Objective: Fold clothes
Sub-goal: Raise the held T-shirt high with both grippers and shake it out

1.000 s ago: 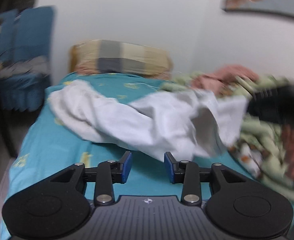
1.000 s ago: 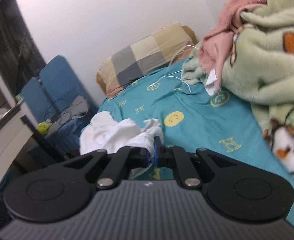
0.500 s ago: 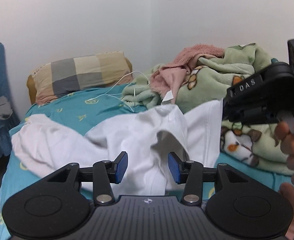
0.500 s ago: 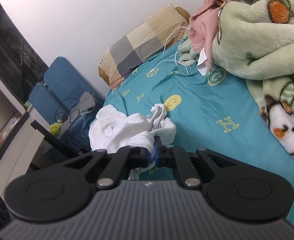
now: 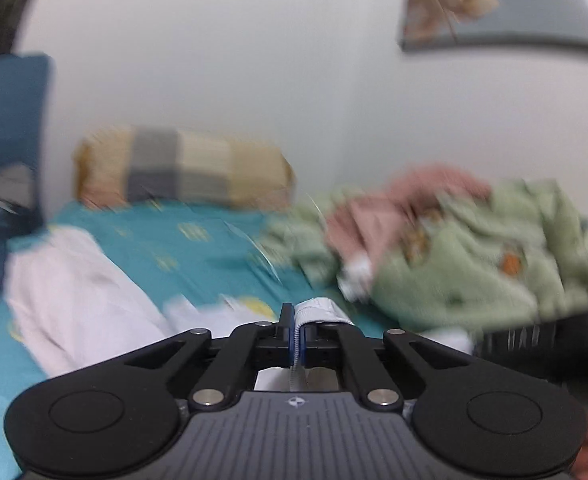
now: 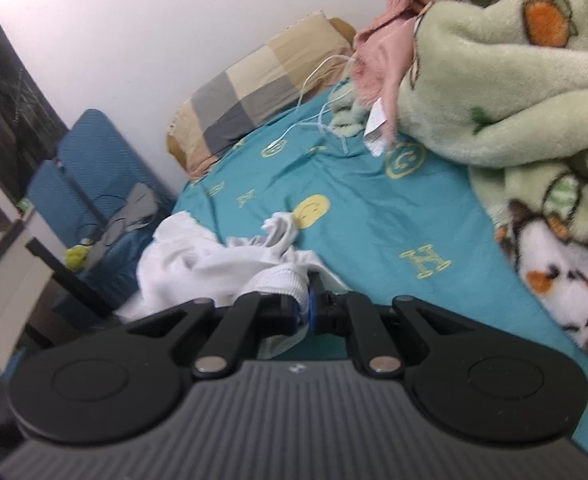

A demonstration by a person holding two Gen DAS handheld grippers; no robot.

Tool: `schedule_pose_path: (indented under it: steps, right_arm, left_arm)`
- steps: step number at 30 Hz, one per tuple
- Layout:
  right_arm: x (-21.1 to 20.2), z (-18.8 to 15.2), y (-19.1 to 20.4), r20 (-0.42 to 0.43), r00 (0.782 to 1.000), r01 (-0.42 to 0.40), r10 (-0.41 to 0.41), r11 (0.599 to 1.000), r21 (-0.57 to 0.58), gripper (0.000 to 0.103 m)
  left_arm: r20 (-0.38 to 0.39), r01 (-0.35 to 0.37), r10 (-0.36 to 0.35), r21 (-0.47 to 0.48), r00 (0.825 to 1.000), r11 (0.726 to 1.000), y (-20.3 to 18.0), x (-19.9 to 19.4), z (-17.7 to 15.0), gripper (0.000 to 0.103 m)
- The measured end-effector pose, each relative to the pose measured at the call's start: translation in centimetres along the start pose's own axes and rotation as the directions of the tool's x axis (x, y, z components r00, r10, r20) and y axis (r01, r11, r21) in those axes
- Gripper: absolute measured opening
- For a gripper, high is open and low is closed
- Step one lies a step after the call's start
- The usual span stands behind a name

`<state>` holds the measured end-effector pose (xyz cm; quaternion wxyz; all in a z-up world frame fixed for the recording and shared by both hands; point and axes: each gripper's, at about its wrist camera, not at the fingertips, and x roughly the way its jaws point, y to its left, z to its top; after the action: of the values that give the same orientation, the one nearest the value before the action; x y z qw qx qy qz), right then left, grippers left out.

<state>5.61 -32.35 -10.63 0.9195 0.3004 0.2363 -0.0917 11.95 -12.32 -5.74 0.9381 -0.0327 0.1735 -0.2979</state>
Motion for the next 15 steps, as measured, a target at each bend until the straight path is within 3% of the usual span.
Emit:
schedule_pose_path:
  steps: [3, 5, 8, 11, 15]
  right_arm:
    - [-0.6, 0.8, 1.5, 0.044, 0.999, 0.019, -0.016, 0.998, -0.061, 0.008]
    - [-1.5, 2.1, 3.2, 0.084, 0.996, 0.001, 0.007, 0.995, -0.098, 0.008]
    - [-4.8, 5.1, 7.1, 0.172, 0.983, -0.034, 0.062, 0.986, -0.166, 0.008]
    - [-8.7, 8.7, 11.7, 0.261, 0.959, -0.049, 0.115, 0.968, -0.245, 0.008]
    - [-15.3, 13.9, 17.7, 0.379, 0.905, -0.067, 0.196, 0.943, -0.327, 0.008]
  left_arm:
    - [0.126, -0.096, 0.102, -0.054, 0.987, 0.994, 1.5, -4.4, 3.2, 0.002]
    - [0.206, -0.154, 0.17, -0.091, 0.964, 0.984, 2.5, -7.5, 5.7, 0.002]
    - [0.287, -0.205, 0.218, -0.074, 0.933, 0.976, 3.0, -11.8, 9.6, 0.002]
    - [0.34, -0.253, 0.254, -0.047, 0.905, 0.966, 2.4, -15.1, 13.7, 0.002]
    - [0.431, -0.292, 0.285, -0.052, 0.856, 0.955, 1.3, -19.5, 19.9, 0.002]
